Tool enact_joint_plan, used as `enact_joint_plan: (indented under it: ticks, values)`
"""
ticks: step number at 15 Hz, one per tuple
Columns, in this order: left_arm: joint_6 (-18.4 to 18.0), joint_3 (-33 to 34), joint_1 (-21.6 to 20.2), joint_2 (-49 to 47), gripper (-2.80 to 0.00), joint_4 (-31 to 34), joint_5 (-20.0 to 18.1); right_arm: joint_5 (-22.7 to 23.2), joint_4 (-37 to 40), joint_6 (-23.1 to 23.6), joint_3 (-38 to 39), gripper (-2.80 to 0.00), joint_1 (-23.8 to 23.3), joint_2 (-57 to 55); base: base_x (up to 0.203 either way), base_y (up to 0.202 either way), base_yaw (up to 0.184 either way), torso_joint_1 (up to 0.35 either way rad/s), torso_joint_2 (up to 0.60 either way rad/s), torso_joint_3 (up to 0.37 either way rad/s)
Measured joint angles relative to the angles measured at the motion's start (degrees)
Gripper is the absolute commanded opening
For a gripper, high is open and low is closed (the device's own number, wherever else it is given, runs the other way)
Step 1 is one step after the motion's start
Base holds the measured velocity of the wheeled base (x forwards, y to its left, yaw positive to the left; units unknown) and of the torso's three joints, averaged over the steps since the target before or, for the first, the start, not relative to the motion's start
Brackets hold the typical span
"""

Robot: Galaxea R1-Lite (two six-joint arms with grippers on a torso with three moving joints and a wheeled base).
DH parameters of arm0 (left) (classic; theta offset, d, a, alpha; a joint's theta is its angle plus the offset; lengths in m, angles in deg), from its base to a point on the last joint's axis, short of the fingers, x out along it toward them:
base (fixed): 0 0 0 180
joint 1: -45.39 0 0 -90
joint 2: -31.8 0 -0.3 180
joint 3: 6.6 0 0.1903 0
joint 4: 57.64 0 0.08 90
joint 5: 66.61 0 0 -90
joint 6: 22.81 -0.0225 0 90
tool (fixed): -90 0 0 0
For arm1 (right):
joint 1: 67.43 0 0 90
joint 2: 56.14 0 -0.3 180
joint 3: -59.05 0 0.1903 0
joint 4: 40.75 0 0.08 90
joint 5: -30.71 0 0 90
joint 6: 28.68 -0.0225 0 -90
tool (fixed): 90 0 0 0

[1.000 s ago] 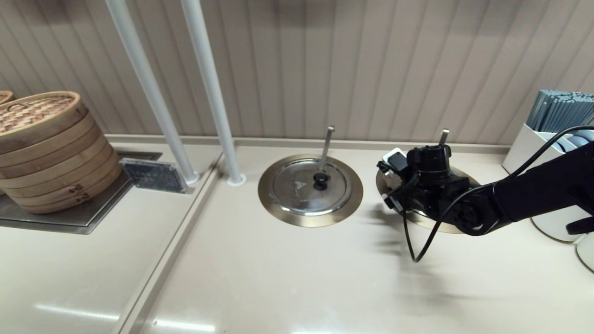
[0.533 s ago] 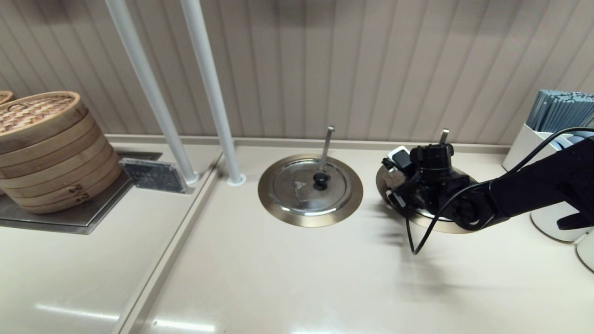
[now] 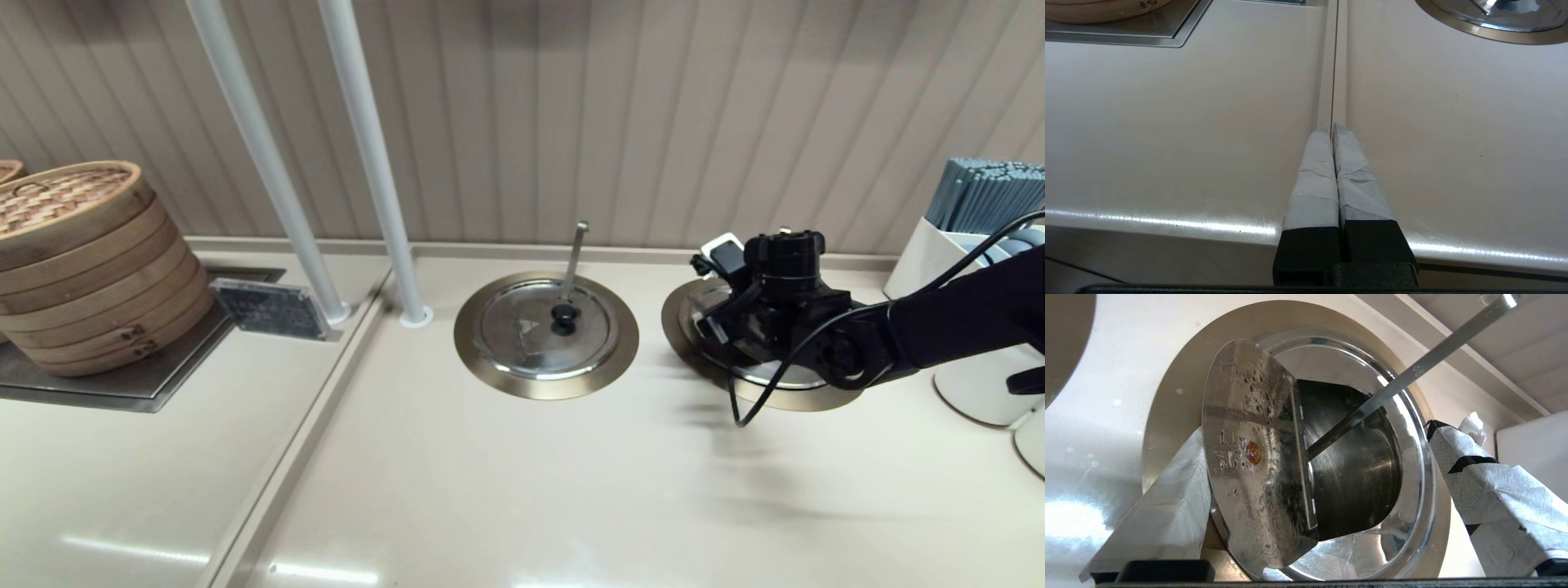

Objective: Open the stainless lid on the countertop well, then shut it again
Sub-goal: Close the lid

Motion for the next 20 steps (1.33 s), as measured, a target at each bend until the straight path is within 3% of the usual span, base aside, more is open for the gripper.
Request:
enact_joint_plan:
  ticks: [20]
  values:
    - [0.02, 0.00, 0.00, 0.00, -2.80, -0.02, -0.02, 0.26, 0.44, 1.50, -7.96, 0.00, -14.22, 1.34, 0.000, 0.000, 0.000, 0.000, 0.00, 0.000]
